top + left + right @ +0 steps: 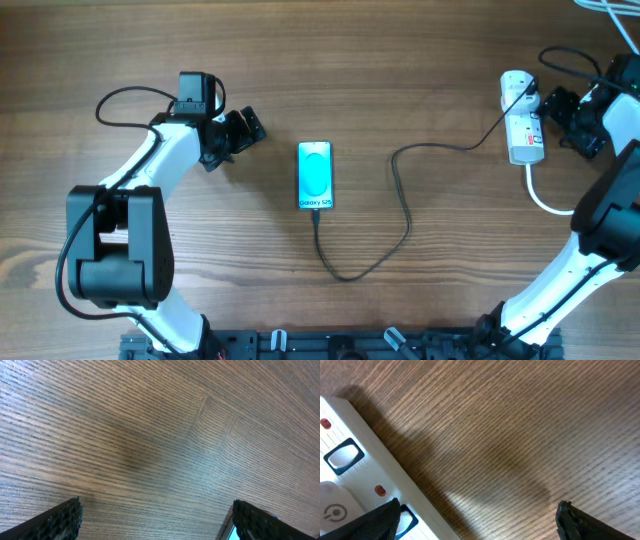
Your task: Plug charger to phone and switch on socket
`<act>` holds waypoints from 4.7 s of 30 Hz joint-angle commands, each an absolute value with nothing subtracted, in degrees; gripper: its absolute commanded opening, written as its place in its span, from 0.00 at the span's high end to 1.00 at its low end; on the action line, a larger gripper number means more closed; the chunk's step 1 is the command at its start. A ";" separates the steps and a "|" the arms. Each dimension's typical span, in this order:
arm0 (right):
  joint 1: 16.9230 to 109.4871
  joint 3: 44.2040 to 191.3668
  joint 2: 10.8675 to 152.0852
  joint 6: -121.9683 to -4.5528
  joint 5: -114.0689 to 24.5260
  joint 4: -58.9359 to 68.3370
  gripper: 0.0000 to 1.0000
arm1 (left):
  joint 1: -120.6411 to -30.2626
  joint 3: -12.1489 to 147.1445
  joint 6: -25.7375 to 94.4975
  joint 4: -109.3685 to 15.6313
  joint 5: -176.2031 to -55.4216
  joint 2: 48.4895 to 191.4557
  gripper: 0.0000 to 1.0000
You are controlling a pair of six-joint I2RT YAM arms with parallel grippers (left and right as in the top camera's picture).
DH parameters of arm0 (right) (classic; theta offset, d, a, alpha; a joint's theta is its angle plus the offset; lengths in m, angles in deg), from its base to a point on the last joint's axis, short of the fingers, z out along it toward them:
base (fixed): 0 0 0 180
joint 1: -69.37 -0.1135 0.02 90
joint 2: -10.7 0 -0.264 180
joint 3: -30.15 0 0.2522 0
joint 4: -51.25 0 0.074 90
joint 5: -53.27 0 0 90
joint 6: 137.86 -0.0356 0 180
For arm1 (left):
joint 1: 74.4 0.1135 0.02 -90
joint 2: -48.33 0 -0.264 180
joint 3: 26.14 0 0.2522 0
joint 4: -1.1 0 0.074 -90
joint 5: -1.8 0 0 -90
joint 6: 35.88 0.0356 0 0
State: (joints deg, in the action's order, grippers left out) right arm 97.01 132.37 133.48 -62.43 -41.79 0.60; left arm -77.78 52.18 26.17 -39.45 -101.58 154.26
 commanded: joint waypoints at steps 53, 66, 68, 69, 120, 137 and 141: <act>97.58 128.72 130.12 -66.01 -44.10 1.83 0.00 | -77.50 52.20 26.68 -39.43 -101.85 153.01 0.00; 97.23 128.62 130.56 -65.91 -42.57 1.91 0.00 | -77.50 52.20 26.68 -39.43 -101.85 153.01 0.00; 96.79 128.62 130.73 -65.97 -42.82 1.35 0.00 | -77.50 52.20 26.68 -39.43 -101.85 153.01 0.00; 96.46 128.62 130.84 -65.93 -42.82 0.97 0.00 | -77.50 52.20 26.68 -39.43 -101.85 153.01 0.00; 93.77 130.01 118.38 -61.47 -36.72 -9.26 0.00 | -77.50 52.20 26.68 -39.43 -101.85 153.01 0.00; 93.75 130.01 118.38 -61.47 -36.72 -9.26 0.00 | -81.95 52.20 26.68 -39.45 -101.85 145.77 0.00; 93.75 130.01 118.36 -61.47 -36.72 -9.26 0.00 | -85.17 52.20 26.87 -39.91 -95.81 129.16 0.00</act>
